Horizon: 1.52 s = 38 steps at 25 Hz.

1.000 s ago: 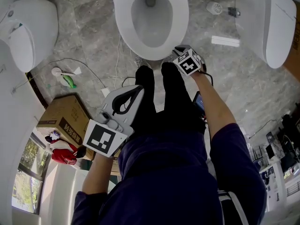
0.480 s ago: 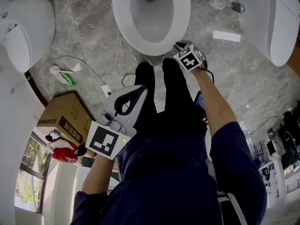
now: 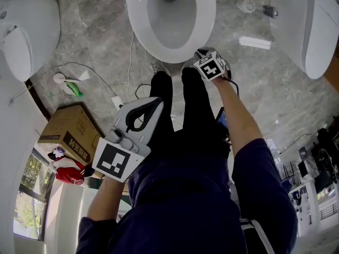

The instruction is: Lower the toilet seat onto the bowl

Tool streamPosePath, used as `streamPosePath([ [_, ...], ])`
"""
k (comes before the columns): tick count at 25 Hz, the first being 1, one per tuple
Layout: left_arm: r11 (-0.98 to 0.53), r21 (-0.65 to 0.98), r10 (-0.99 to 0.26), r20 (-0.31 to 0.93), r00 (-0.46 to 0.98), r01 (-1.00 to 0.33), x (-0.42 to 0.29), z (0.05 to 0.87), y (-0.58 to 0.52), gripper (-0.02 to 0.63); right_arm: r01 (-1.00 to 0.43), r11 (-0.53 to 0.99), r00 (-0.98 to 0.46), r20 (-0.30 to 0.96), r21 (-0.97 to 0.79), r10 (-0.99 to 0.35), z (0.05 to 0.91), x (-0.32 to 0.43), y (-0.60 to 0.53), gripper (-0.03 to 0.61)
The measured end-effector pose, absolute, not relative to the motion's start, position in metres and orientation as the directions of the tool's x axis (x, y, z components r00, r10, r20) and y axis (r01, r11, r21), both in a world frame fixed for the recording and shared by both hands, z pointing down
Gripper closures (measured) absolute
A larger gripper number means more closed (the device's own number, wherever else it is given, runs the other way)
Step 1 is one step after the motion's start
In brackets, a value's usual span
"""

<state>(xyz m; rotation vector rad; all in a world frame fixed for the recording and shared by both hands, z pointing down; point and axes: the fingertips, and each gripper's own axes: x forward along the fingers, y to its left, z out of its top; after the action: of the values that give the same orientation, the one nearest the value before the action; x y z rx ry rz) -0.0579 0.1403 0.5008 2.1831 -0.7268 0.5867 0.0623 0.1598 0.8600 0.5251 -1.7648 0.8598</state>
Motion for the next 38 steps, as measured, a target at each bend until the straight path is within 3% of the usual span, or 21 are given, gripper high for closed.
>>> streamPosePath([
  [16,-0.604,0.468,-0.335,0.586,0.738,-0.645,-0.077,0.474,0.123,0.611,-0.769,0.590,-0.281,0.959,-0.245,0.032,0.842,0.069,0.142,0.535],
  [26,-0.680,0.364,-0.427,0.509,0.747,-0.637,-0.080,0.394,0.096,0.611,-0.765,0.567,-0.460,0.875,-0.305,-0.150,0.708,0.039,0.105,0.545],
  [38,-0.765,0.204,-0.484,0.445,0.754,-0.611,-0.082,0.312,0.101,0.611,-0.738,0.558,-0.642,0.648,-0.379,-0.409,0.519,0.025,0.087,0.548],
])
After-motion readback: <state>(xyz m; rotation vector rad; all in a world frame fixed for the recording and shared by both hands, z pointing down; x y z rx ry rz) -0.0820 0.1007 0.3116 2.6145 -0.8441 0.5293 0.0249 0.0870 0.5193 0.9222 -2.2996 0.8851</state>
